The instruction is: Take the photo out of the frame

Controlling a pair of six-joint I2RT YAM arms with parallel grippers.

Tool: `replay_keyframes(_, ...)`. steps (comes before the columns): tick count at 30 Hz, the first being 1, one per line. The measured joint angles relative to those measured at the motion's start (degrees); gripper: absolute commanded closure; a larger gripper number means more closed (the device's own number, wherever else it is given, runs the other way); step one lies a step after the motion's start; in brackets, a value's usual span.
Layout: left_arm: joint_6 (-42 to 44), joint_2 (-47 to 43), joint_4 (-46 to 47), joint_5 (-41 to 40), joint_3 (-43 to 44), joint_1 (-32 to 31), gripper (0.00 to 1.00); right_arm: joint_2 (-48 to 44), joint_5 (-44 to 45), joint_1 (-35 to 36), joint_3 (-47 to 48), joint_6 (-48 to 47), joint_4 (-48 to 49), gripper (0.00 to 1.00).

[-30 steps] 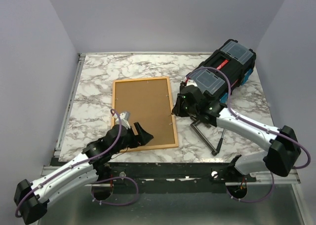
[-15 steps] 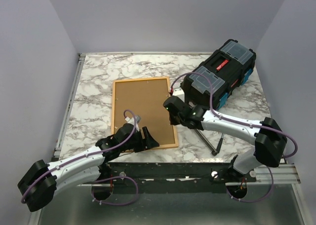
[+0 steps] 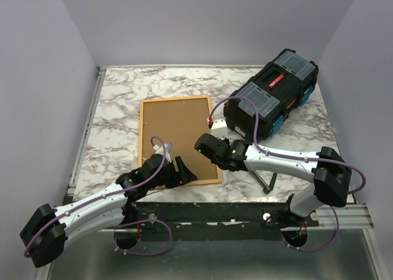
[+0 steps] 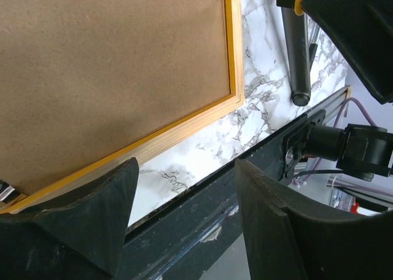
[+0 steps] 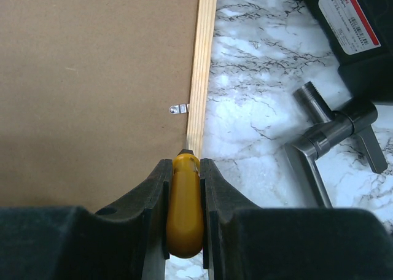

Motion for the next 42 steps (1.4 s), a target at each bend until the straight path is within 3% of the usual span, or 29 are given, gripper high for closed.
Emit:
replay_keyframes(26,-2.3,-0.7,-4.6,-4.8,0.2,0.0,0.33,4.0,4.4,0.3,-0.2,0.0,4.3,0.99)
replay_keyframes(42,-5.4,-0.5,-6.7,-8.1,0.8,0.0,0.32,6.9,8.8,0.7,-0.8,-9.0,13.4,0.99)
